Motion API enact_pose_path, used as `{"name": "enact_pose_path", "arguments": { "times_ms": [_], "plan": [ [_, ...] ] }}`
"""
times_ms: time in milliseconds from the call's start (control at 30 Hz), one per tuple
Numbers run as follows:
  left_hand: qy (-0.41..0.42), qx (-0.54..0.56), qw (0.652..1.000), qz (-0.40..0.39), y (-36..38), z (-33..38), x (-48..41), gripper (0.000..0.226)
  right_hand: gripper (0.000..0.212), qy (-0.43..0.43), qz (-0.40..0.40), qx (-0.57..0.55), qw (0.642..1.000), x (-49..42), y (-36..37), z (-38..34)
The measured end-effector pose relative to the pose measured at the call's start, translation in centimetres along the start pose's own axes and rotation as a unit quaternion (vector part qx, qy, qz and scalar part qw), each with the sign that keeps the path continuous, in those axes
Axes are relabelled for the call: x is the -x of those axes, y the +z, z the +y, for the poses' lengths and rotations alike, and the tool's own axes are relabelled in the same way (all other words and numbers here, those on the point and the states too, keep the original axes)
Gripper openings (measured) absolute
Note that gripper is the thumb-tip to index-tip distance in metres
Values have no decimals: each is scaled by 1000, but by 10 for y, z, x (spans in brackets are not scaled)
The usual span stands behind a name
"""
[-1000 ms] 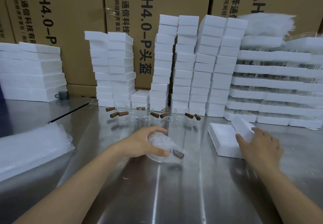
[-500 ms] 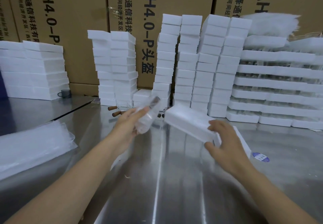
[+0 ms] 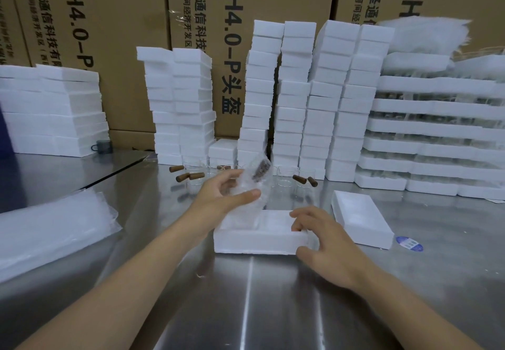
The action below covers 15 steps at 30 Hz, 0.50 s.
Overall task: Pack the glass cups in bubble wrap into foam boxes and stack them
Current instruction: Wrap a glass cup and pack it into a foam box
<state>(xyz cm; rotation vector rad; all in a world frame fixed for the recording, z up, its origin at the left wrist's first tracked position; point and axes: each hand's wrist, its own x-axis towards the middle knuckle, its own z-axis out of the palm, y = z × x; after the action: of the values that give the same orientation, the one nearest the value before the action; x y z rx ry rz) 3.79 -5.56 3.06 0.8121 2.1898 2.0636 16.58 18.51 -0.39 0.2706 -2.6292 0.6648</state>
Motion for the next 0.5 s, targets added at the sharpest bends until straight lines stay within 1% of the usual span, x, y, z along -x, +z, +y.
{"name": "enact_pose_path", "arguments": {
  "times_ms": [167, 367, 500],
  "plan": [
    [18, -41, 999, -19, 1, -3, 2, 54, 24, 13, -7, -5, 1000, 0, 0, 0],
    [15, -96, 994, -44, -1, -9, 1, 49, 24, 16, -6, -2, 1000, -2, -1, 3],
    [20, -148, 988, -46, -2, -12, -1, 62, 26, 17, -3, -3, 1000, -1, -1, 5]
  ]
}}
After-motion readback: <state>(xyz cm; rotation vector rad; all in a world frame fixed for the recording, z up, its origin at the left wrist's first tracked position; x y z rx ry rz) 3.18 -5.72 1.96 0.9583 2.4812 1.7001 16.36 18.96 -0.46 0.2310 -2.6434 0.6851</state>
